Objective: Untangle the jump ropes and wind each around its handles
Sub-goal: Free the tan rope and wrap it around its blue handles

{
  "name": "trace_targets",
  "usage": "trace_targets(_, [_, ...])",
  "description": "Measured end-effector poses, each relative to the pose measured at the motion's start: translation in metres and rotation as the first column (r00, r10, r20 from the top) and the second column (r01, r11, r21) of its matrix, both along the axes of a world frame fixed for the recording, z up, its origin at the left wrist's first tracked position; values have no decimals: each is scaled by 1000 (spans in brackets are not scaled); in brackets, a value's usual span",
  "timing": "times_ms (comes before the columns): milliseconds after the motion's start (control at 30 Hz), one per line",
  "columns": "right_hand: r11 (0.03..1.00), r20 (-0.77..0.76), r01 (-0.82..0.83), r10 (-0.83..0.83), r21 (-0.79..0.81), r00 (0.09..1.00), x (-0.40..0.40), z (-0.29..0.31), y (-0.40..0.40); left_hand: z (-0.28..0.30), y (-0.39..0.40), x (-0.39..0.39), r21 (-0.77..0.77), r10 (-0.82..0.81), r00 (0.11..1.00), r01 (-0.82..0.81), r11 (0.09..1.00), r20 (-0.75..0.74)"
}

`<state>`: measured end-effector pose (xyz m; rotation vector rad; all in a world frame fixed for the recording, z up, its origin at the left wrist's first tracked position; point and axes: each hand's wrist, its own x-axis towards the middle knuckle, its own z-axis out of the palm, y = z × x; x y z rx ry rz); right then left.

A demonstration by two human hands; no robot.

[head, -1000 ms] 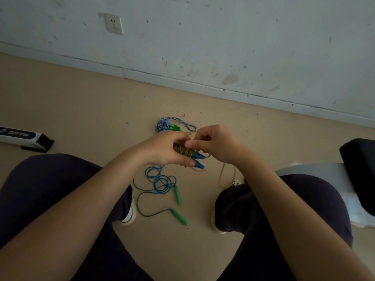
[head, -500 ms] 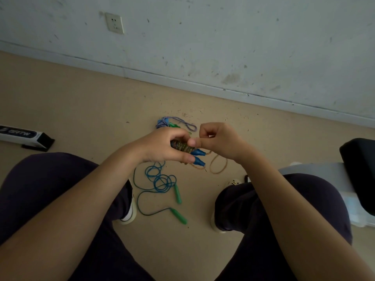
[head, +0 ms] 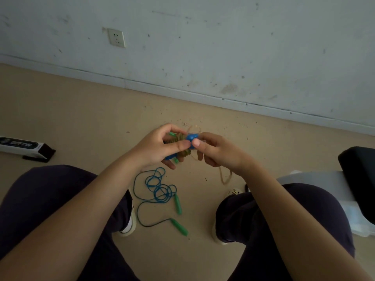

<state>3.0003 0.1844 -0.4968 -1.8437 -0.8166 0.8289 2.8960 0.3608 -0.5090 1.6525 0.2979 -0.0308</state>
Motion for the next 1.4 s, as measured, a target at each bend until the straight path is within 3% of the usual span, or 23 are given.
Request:
trace_targets(133, [994, 154, -12, 29, -108, 988, -2, -4, 0, 3, 0, 3, -148, 164, 986, -163, 975, -7])
trace_targets(267, [990, 154, -25, 46, -138, 987, -4, 0, 1, 3, 2, 5, -233, 195, 981, -193, 953, -15])
trace_targets(500, [995, 207, 35, -15, -90, 978, -3, 1, 6, -8, 0, 8, -52, 250, 968, -250, 967, -14])
trace_targets(700, [997, 127, 14, -4, -82, 992, -5, -2, 7, -10, -3, 10, -63, 321, 947, -322, 945, -25])
trace_targets(900, [997, 291, -54, 70, -62, 954, -13, 6, 7, -14, -6, 11, -20, 339, 940, -340, 940, -47])
trace_targets(1067, [999, 252, -26, 16, 34, 968, -5, 10, -1, -13, 1, 7, 41, 182, 979, -179, 983, -92])
trace_targets(1200, [993, 454, -41, -14, 112, 891, 3, 1, -3, -10, -3, 4, 38, 2, 989, 3, 999, -149])
trace_targets(1400, [990, 509, -64, -7, 124, 861, 4, -7, -1, -6, -7, 2, 52, -214, 953, 230, 972, -216])
